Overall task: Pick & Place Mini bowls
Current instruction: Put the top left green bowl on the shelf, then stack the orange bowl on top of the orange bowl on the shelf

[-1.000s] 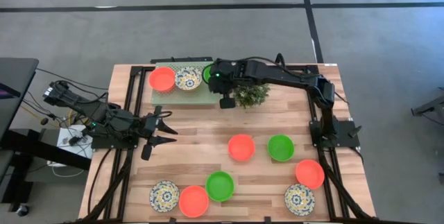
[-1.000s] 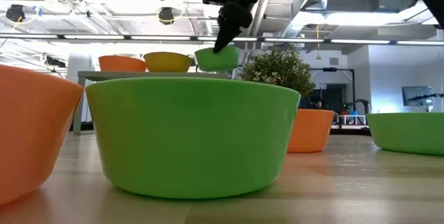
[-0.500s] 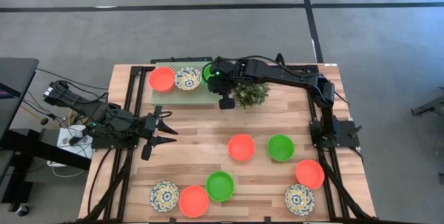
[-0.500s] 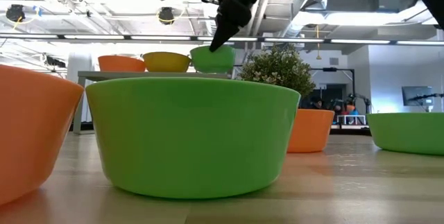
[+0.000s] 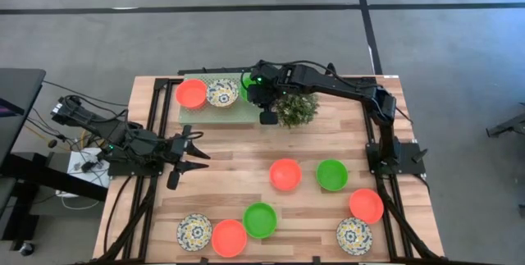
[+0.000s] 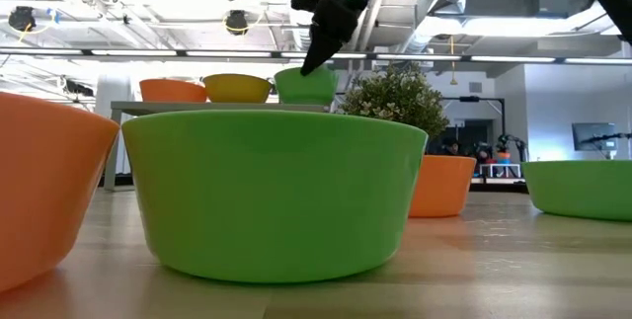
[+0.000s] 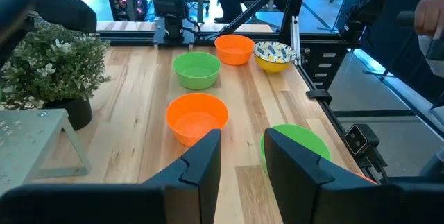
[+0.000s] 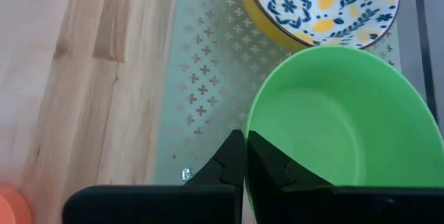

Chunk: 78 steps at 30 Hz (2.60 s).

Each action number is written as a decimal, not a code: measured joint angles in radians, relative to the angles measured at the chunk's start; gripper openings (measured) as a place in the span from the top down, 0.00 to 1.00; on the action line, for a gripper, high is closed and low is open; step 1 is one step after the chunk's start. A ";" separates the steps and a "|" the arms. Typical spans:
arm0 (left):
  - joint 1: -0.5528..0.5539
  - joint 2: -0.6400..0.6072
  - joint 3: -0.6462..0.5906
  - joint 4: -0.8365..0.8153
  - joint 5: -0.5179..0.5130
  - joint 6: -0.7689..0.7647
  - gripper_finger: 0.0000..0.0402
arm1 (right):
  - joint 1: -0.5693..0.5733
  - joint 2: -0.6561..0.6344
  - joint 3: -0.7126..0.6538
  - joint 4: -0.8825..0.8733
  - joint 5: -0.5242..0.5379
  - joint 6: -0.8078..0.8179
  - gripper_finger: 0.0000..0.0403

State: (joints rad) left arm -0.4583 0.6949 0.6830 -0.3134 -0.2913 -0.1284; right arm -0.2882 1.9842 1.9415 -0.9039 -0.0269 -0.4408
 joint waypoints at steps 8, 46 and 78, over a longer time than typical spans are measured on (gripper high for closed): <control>0.000 0.000 0.000 0.000 0.000 0.000 0.72 | 0.000 0.000 0.000 0.000 0.000 -0.003 1.00; 0.000 0.000 0.000 0.001 0.000 -0.010 0.72 | 0.000 0.044 -0.037 0.060 0.027 -0.024 0.90; -0.122 0.591 0.000 0.227 0.188 -0.346 0.72 | 0.295 0.026 0.142 -0.104 0.523 -0.030 0.67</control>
State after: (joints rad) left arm -0.5803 1.2855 0.6827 -0.0862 -0.1028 -0.4739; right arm 0.0071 2.0098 2.0839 -1.0076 0.4958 -0.4709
